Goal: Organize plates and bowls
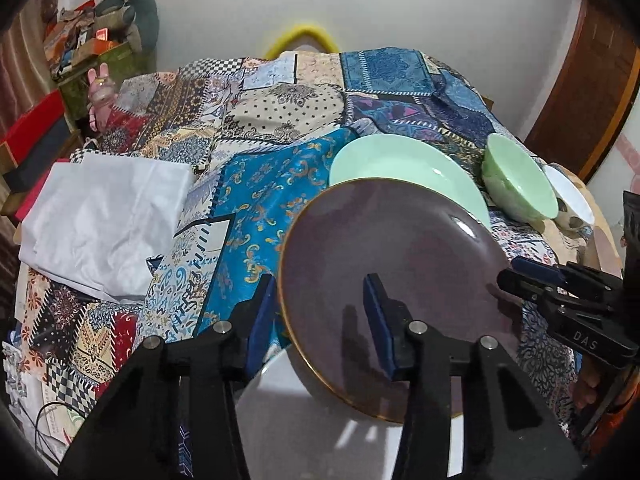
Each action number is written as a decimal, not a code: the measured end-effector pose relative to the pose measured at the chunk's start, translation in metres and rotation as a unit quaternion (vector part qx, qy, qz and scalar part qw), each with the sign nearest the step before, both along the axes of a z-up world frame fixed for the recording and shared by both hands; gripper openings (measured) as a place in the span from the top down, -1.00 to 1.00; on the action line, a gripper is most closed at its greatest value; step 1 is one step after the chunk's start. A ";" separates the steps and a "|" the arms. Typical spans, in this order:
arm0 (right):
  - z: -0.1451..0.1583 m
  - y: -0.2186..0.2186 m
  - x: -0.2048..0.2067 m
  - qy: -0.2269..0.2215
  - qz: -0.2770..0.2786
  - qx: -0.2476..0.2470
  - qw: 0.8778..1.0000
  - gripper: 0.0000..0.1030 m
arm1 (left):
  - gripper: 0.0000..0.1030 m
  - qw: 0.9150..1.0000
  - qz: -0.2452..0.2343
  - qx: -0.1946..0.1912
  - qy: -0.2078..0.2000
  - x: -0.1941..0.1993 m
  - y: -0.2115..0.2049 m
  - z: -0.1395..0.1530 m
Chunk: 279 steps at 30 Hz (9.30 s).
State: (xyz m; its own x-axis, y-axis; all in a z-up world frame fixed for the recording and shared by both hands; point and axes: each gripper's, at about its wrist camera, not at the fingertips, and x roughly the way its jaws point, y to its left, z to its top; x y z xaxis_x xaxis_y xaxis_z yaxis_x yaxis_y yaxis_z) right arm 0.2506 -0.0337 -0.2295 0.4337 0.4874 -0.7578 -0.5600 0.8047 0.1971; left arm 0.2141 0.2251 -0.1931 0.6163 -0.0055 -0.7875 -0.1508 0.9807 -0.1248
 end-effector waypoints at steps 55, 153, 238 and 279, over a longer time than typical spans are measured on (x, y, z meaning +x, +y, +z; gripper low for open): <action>0.003 -0.034 -0.007 0.011 -0.026 0.040 0.999 0.55 | 0.30 0.998 -0.041 -0.050 0.025 -0.008 -0.033 -0.003; 0.066 -0.109 -0.096 -0.078 -0.064 0.029 0.995 0.36 | 0.02 0.997 -0.050 -0.016 -0.048 -0.098 -0.105 0.073; -0.021 0.061 -0.072 0.053 0.091 -0.070 0.992 0.49 | 0.27 0.992 0.028 -0.111 0.052 -0.142 0.029 -0.038; 0.043 -0.051 -0.071 -0.019 -0.012 0.021 1.000 0.55 | 0.27 0.995 -0.037 -0.087 -0.004 -0.099 -0.063 0.033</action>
State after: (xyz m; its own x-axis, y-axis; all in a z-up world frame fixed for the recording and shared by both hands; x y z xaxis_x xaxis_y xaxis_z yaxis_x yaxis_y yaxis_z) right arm 0.1796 -0.0845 -0.1866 0.4735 0.5079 -0.7196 -0.5492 0.8090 0.2096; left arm 0.1150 0.1617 -0.1601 0.6147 -0.1873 -0.7662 -0.0779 0.9522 -0.2953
